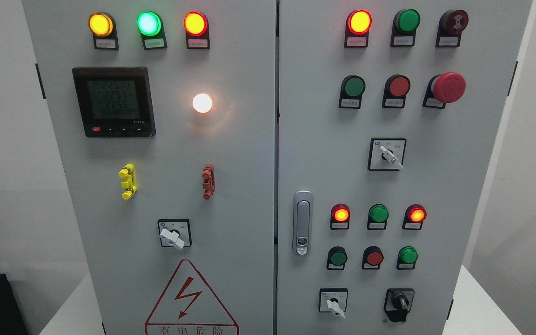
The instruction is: Trip black knob to open circuit
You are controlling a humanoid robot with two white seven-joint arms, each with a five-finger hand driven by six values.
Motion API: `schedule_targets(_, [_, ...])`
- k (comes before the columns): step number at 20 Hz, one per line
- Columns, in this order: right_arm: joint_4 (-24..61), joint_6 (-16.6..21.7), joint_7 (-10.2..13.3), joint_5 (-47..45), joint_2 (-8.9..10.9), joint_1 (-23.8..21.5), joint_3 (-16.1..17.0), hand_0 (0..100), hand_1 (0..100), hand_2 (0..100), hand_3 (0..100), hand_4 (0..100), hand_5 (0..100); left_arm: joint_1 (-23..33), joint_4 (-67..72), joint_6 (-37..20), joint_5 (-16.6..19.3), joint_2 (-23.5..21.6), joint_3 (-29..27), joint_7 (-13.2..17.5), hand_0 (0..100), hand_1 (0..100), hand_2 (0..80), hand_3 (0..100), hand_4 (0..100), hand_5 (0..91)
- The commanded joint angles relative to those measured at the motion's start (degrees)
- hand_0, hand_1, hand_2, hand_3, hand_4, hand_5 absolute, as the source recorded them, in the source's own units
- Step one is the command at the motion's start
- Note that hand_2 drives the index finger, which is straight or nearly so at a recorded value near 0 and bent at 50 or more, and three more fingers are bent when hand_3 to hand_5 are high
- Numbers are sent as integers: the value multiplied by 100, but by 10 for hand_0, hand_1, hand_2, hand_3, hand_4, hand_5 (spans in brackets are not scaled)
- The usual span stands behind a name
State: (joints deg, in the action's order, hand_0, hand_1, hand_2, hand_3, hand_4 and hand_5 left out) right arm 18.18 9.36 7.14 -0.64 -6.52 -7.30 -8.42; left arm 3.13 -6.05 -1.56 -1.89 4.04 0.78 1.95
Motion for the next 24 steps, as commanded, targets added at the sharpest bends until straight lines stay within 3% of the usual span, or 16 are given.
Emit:
schedule_targets(1, [98, 284, 94, -24, -25, 27, 25, 0, 115, 0, 423, 242, 31, -14, -1, -11, -14, 9, -7, -1, 120, 389, 0, 0, 0, 0])
schedule_targets(5, [230, 917, 357, -32, -25, 27, 25, 0, 109, 0, 526, 365, 155, -14, -1, -11, -14, 9, -7, -1, 120, 389, 0, 0, 0, 0])
schedule_targets(9, [423, 1506, 621, -59, -25, 27, 25, 0, 109, 0, 700, 537, 359, -14, -1, -11, -14, 9, -7, -1, 120, 389, 0, 0, 0, 0])
schedule_targets(19, [749, 2482, 911, -59, -25, 132, 16, 0, 95, 0, 1000, 776, 715, -14, -1, -11, -14, 9, -7, -1, 120, 389, 0, 0, 0, 0])
schedule_targets(24, [1055, 2808, 1052, -50, -25, 247, 25, 0, 94, 0, 1000, 879, 849, -14, -1, -11, -14, 9, -7, -1, 120, 389, 0, 0, 0, 0])
